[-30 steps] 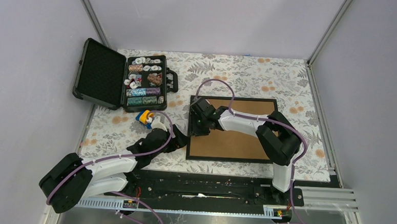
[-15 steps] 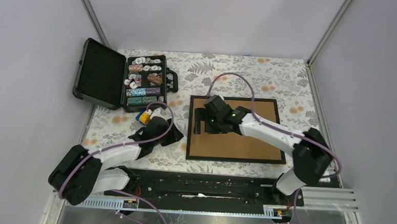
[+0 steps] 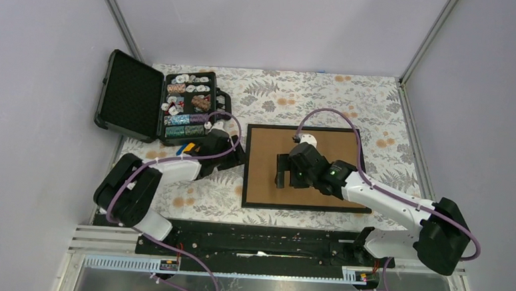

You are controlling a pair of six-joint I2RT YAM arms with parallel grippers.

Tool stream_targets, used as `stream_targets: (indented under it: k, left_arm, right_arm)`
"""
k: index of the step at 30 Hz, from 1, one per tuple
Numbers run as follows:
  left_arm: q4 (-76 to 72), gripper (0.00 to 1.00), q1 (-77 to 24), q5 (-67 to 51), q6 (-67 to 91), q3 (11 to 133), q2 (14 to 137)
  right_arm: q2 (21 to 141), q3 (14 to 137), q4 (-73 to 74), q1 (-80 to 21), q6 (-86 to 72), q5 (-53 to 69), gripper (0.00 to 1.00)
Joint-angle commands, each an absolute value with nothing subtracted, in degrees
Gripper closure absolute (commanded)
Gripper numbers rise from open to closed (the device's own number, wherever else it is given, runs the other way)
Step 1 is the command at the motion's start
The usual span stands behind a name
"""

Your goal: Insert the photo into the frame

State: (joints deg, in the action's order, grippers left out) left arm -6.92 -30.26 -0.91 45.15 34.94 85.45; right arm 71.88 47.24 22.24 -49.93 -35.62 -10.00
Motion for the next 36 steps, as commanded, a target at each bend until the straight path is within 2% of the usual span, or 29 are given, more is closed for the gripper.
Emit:
stream_targets:
  k: [1, 10, 22, 27, 31, 36]
  left_arm:
    - [-6.0, 0.35, -29.39, -0.26, 43.01, 39.57, 91.06]
    - [-2.84, 0.49, -29.13, -2.25, 42.43, 42.94, 97.43]
    - [-9.08, 0.68, -29.39, -3.23, 42.28, 39.81, 99.08]
    - [-8.35, 0.69, -30.56, -0.94, 41.15, 39.04, 98.0]
    - [-10.02, 0.59, -31.69, -2.04, 41.75, 37.39, 97.04]
    - [-8.96, 0.69, -32.62, -0.43, 42.36, 36.96, 96.92]
  right_arm:
    - [71.33, 48.63, 21.31, -49.62, -33.99, -6.57, 0.0]
    - [73.77, 48.5, 24.37, -50.56, -33.78, -3.72, 0.0]
    - [80.07, 49.84, 24.18, -50.51, -33.41, -4.58, 0.0]
    - [80.66, 49.87, 24.61, -50.58, -33.33, -6.01, 0.0]
    - [81.3, 50.02, 23.91, -50.49, -33.63, -6.01, 0.0]
    - [82.29, 50.81, 23.64, -50.57, -34.57, -5.78, 0.0]
